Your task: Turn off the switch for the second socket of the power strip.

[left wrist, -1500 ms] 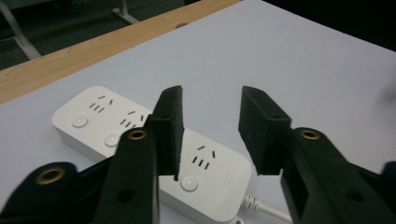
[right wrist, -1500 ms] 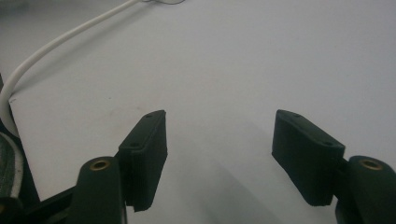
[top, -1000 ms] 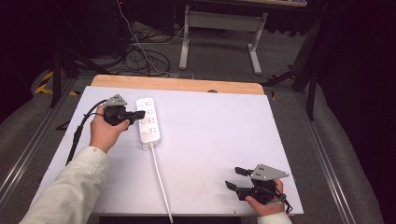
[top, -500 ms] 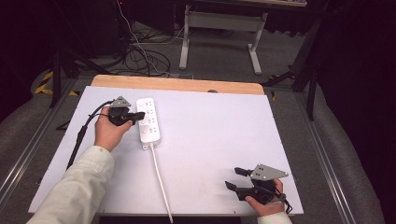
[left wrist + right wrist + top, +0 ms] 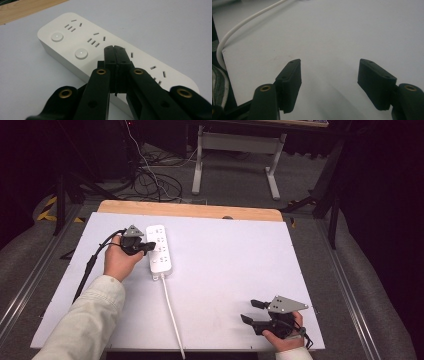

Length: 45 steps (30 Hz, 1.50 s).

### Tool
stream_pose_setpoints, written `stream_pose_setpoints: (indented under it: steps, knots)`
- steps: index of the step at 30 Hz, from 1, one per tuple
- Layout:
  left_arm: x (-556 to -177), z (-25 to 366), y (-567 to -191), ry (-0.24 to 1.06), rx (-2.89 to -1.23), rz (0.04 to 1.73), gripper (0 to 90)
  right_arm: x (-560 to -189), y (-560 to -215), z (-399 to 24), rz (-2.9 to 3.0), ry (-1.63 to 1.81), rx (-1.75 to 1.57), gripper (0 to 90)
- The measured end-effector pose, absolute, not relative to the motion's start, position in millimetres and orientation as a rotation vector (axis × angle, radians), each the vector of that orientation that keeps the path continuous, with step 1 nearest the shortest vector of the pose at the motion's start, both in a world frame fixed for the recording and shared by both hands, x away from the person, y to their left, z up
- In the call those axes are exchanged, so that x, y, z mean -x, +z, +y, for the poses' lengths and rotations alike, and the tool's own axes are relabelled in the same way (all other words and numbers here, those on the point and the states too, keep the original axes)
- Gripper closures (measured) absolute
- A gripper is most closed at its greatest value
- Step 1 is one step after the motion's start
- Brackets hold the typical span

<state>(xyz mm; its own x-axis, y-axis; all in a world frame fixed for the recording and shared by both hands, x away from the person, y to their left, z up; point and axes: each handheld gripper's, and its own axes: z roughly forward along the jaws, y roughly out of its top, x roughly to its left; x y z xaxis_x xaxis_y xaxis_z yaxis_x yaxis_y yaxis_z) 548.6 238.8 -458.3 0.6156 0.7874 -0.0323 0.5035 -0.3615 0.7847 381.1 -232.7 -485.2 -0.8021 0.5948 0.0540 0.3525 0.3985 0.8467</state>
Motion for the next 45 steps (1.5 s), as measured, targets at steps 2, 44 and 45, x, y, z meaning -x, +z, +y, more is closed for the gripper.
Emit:
stream_pose_setpoints:
  steps: [2, 44, 45]
  knots:
    - [-548.7, 238.1, -458.6, 0.454, -2.045, 1.020, 89.9, -381.1, -485.3, -232.6, 2.402, 1.358, -0.832, 36.2]
    - [-549.4, 233.2, -466.4, 0.486, -2.092, 1.032, 90.0, -380.8, -486.3, -232.1, 2.417, 1.353, -0.831, 36.2]
    - [-549.1, 232.8, -466.4, 0.494, -2.093, 1.035, 90.0, -380.8, -486.3, -232.2, 2.416, 1.353, -0.831, 36.1]
